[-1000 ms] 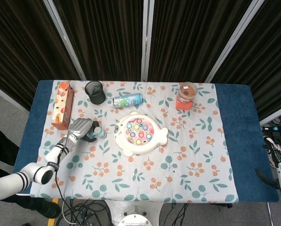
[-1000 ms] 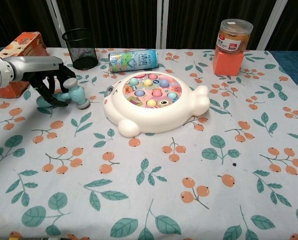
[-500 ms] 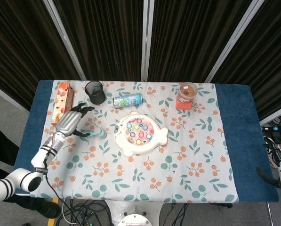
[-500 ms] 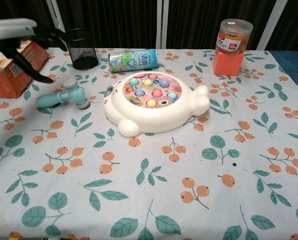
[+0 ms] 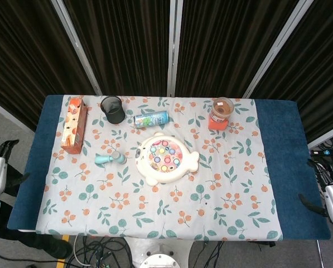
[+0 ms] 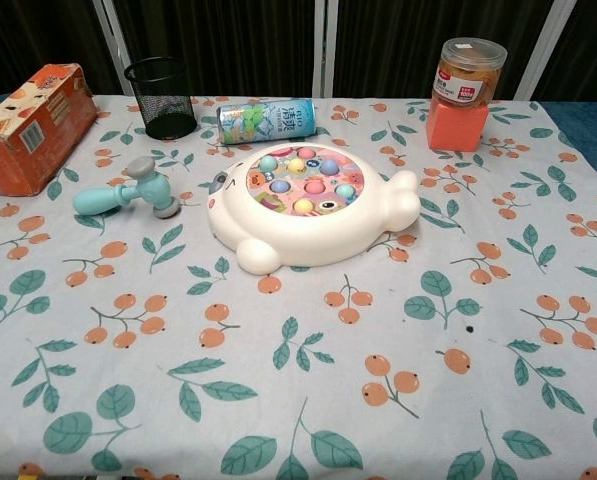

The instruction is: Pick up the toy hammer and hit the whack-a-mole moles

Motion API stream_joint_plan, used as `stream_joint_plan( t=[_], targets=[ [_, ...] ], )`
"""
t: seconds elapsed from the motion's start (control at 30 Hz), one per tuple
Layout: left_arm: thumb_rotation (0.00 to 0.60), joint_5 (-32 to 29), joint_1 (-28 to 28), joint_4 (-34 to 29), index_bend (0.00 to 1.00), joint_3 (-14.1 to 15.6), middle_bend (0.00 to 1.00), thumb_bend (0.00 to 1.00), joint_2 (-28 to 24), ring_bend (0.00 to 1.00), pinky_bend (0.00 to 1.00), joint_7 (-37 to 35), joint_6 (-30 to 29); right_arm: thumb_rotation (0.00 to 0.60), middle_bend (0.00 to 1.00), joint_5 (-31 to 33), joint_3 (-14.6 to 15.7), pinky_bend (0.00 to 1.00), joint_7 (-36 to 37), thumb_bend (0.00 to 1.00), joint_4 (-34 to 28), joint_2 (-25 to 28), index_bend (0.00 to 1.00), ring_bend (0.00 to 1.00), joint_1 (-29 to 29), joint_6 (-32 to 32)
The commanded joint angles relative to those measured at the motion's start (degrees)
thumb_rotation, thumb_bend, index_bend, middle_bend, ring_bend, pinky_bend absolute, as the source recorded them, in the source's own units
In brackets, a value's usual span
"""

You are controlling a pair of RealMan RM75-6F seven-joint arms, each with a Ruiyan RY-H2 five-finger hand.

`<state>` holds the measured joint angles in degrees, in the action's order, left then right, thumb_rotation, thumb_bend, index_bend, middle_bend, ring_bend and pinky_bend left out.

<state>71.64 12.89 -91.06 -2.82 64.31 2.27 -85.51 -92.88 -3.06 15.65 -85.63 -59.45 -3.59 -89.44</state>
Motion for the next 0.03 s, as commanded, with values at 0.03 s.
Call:
stream_joint_plan(
  t=[0.03],
  targets=[
    [0.600, 2.36, -4.32, -3.41, 0.17, 3.93, 0.18, 0.10, -0.86, 0.02, 0.06, 1.03, -2.56, 0.600, 0.17, -2.11, 0.54, 0.08, 0.03, 0.15, -0.40, -0.38, 0.05, 0.00, -0.73, -0.30]
  ],
)
